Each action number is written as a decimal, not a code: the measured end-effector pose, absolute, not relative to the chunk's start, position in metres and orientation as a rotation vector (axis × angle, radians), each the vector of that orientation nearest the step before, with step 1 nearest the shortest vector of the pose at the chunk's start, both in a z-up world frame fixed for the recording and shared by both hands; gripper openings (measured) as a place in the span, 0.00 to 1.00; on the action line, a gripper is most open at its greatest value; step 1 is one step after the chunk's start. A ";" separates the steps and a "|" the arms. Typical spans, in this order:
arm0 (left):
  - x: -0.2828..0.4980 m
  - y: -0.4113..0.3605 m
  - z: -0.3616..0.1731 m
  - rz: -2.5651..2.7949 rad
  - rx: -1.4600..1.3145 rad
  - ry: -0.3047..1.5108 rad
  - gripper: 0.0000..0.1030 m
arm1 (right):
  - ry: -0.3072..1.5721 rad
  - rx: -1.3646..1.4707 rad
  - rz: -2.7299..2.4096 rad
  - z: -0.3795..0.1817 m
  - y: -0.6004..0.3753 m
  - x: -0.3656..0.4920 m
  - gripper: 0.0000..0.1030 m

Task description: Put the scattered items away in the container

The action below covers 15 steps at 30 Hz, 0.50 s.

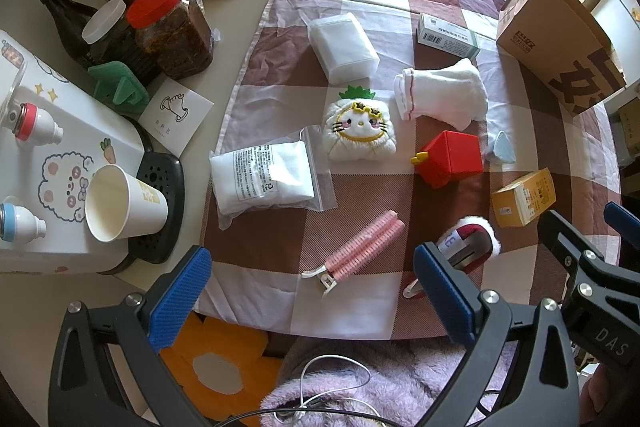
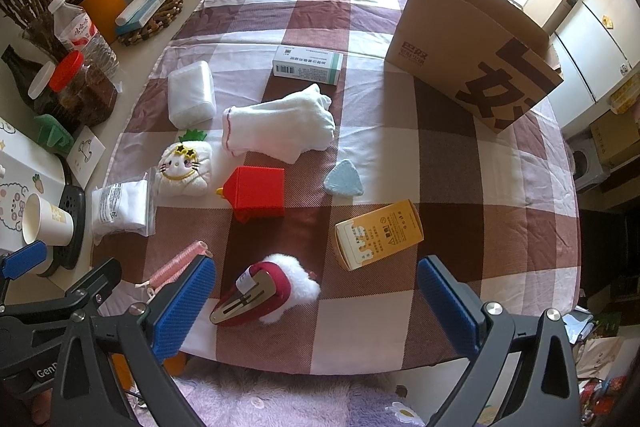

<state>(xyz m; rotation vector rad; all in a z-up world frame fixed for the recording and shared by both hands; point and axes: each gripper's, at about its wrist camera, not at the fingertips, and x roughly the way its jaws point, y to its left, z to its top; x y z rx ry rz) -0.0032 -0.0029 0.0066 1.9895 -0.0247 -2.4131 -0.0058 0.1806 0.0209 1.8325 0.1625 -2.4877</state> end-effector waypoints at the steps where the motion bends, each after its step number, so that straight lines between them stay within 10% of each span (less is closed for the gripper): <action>1: -0.003 -0.003 0.007 -2.414 1.989 -0.022 0.99 | 0.164 1.833 -2.488 0.021 0.181 -0.006 1.00; 15: -0.003 -0.004 0.008 -2.414 1.988 -0.021 0.99 | 0.164 1.833 -2.488 0.022 0.180 -0.005 1.00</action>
